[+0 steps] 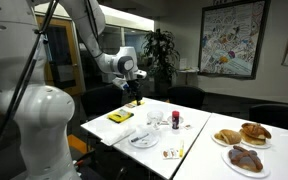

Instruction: Remove one sachet from the white plate and put it in the glass bowl

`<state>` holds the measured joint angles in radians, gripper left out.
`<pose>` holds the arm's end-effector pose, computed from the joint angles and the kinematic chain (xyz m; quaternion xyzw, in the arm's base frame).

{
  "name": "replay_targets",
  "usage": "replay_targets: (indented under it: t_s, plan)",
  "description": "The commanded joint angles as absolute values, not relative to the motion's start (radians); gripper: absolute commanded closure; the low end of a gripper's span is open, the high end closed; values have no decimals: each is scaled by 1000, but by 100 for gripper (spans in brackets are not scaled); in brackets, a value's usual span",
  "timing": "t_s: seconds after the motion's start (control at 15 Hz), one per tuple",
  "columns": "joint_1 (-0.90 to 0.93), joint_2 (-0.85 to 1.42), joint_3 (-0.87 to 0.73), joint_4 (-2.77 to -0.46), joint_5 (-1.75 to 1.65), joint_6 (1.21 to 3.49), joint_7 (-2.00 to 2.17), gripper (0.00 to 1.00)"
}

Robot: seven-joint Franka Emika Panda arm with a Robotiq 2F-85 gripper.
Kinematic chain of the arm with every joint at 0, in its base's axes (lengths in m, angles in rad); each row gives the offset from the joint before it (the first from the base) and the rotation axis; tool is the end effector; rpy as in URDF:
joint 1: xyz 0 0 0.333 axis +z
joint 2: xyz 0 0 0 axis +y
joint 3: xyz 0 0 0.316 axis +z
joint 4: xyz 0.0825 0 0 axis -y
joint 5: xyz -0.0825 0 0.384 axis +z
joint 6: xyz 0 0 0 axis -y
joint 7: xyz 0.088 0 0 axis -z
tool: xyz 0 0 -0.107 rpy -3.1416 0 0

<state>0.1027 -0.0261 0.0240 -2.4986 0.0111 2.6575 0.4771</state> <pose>0.4795 0.0607 0.3120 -0.9797 0.1781 -0.0874 0.0301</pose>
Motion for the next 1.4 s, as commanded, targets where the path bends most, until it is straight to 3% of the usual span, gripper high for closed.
replay_targets:
  t_s: [0.0, 0.6, 0.87, 1.33]
  plan:
    - [84, -27, 42, -2498, 14, 2656, 474, 0]
    - [83, -4, 45, -2486, 260, 2590, 385, 0]
    - [60, -2, 30, -2496, 172, 2505, 490, 0]
    - [38, 92, -1, -2507, -104, 2575, 664, 0]
